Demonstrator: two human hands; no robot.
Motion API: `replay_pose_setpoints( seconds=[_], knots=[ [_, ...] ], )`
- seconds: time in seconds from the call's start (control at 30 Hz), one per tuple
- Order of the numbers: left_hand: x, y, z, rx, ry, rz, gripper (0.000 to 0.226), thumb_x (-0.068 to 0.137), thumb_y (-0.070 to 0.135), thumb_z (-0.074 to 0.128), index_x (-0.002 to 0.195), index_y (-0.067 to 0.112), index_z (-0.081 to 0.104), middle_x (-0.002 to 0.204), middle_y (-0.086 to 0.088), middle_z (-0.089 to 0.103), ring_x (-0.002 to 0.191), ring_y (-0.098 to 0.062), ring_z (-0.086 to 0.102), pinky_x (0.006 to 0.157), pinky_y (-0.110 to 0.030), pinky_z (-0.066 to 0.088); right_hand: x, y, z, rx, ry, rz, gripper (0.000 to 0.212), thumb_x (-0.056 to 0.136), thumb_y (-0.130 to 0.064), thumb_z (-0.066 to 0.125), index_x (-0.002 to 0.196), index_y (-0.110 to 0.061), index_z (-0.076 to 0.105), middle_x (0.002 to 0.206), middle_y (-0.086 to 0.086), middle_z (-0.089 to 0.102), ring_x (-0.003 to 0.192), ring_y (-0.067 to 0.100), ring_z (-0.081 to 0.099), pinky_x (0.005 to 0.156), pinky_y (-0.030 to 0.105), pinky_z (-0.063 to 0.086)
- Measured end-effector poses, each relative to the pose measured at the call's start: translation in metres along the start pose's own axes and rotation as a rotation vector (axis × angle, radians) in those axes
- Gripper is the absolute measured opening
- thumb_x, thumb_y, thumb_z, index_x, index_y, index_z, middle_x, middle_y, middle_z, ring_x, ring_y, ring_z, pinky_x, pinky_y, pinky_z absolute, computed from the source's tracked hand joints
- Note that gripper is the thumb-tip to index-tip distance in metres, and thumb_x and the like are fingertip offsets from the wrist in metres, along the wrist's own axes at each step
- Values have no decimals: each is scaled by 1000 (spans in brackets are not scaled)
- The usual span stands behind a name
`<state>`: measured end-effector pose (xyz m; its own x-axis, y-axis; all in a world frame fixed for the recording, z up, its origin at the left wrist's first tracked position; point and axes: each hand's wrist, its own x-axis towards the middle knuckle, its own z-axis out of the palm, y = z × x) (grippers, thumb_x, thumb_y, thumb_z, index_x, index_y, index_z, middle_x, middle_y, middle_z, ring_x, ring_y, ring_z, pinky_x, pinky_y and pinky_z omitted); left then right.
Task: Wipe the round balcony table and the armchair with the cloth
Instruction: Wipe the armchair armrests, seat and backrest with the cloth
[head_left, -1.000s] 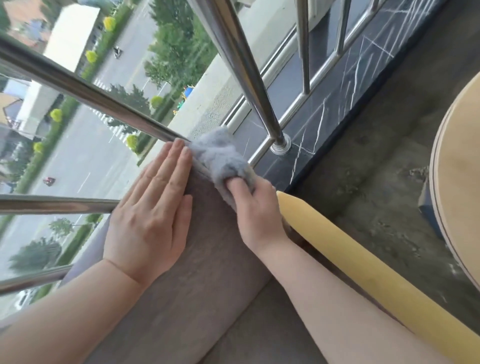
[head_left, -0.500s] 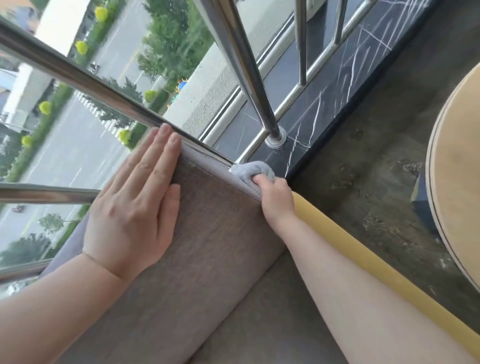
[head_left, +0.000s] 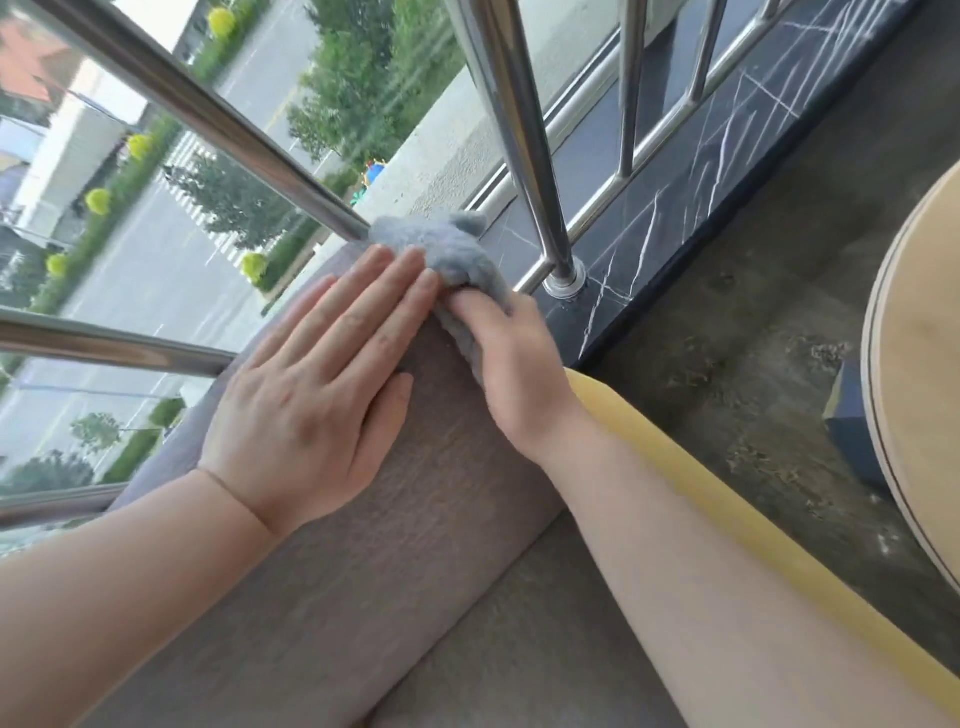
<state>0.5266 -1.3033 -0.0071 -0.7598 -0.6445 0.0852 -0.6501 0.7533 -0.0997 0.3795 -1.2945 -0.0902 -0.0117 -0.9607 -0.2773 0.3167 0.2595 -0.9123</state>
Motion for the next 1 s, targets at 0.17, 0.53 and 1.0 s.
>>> replay_pose_setpoints(
  seconds=[0.17,0.53,1.0],
  knots=[
    [-2,0,0,25,-30,-2,53,97,19,42,148,6,30,155,-7,28,145,-21,23,118,-40,22,0,37,-28,-227,170,254,42,84,-41,48,83,-3,66,73,6,59,85,28,56,81,40,43],
    [-2,-1,2,26,-6,3,53,97,19,43,147,6,31,154,-8,29,144,-22,25,117,-43,25,2,46,-41,-292,120,305,30,90,-31,50,75,-10,65,73,0,57,85,22,53,74,35,36],
    [0,-2,5,1,31,4,51,99,18,42,147,5,32,153,-9,30,144,-23,26,115,-45,28,-21,6,10,-10,131,-263,23,93,-21,44,101,-14,65,99,0,65,100,8,58,91,38,47]
  ],
)
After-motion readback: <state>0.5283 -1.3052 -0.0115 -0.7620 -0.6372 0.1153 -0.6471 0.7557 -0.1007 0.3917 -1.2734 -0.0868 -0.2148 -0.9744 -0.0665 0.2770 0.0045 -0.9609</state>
